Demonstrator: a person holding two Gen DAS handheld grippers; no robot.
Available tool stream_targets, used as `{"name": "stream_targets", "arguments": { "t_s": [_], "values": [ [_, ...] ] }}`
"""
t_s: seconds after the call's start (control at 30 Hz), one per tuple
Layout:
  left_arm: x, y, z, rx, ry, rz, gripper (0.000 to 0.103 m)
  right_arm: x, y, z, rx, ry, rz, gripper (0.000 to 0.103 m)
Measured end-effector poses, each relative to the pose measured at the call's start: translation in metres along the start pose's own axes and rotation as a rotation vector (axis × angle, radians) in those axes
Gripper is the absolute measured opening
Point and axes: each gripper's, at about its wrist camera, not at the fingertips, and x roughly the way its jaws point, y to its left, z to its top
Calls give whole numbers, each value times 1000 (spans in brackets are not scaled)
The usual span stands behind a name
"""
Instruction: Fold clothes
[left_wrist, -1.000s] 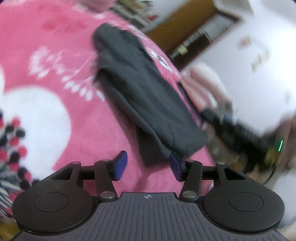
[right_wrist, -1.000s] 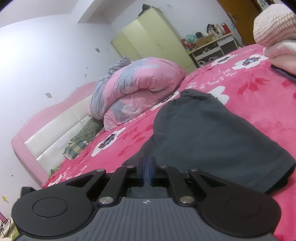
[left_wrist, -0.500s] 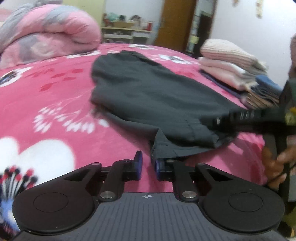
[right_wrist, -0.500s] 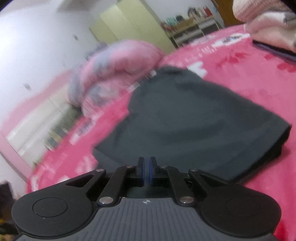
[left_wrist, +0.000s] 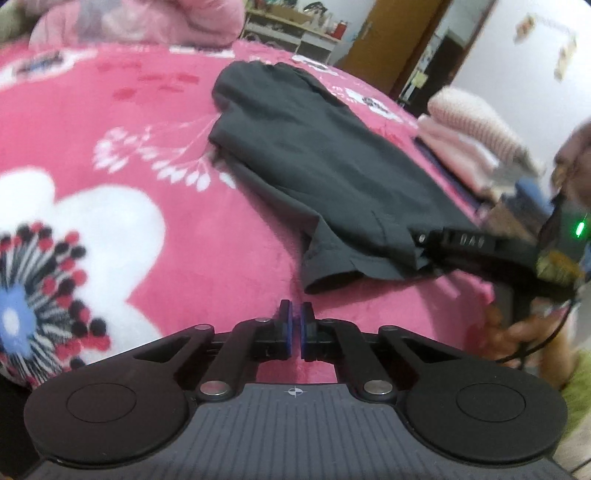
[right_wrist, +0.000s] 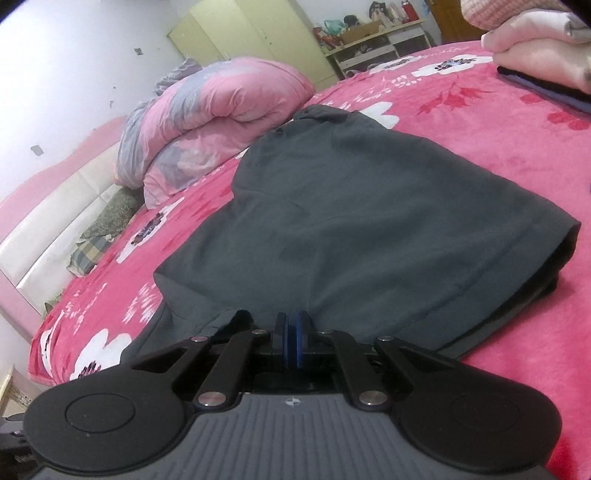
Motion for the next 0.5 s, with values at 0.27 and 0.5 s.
{"name": "stream_targets", "arguments": {
  "t_s": [0.27,0.5],
  "values": [
    [5,29,32,-232,-19,-183,41,0,-1,-1,9,-8,11,3],
    [33,22,40,-277,92,-200,2,0,0,-2,13,-15,16,3]
  ]
}}
